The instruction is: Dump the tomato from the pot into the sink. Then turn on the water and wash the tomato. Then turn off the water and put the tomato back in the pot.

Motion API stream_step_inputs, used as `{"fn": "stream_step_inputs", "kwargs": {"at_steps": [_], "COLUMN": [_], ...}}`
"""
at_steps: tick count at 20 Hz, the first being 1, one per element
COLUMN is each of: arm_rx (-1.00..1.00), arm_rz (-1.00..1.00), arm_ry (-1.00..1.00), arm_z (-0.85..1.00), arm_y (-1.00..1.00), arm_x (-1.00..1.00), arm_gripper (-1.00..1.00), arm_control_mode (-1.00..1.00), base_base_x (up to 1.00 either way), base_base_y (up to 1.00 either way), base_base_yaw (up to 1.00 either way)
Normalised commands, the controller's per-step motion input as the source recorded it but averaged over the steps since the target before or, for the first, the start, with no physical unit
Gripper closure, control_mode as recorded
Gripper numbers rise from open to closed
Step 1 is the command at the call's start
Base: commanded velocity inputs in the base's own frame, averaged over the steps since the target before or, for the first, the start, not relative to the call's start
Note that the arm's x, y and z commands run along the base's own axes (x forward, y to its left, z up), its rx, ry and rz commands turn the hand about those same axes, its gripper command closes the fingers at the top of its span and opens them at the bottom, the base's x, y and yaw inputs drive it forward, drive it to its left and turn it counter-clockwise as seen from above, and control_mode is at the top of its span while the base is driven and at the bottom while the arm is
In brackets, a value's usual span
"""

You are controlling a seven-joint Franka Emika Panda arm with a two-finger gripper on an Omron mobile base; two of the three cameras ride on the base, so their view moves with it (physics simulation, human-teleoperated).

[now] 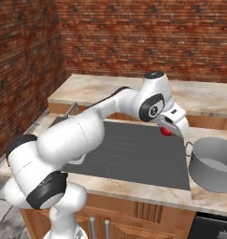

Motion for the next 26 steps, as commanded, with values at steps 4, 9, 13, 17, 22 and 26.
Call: {"fn": "stream_step_inputs", "kwargs": {"at_steps": [4, 9, 13, 17, 22, 26], "arm_rx": [0.03, 0.03, 0.07, 0.07, 0.09, 0.09], "arm_rz": [0.0, 0.0, 0.0, 0.0, 0.0, 0.0], "arm_ry": [0.01, 0.01, 0.06, 0.04, 0.01, 0.0], "arm_z": [-0.12, -0.14, -0.34, -0.38, -0.35, -0.18], "arm_y": [-0.79, -0.76, -0.65, -0.56, -0.51, -0.52], "arm_x": [0.28, 0.29, 0.23, 0.04, 0.0, 0.09], "arm_gripper": [1.0, 1.0, 1.0, 1.0, 1.0, 1.0], "arm_control_mode": [-1.0, -1.0, -1.0, -1.0, -1.0, -1.0], "base_base_x": [0.0, 0.0, 0.0, 0.0, 0.0, 0.0], "base_base_y": [0.0, 0.0, 0.0, 0.0, 0.0, 0.0], "base_base_yaw": [0.0, 0.0, 0.0, 0.0, 0.0, 0.0]}}
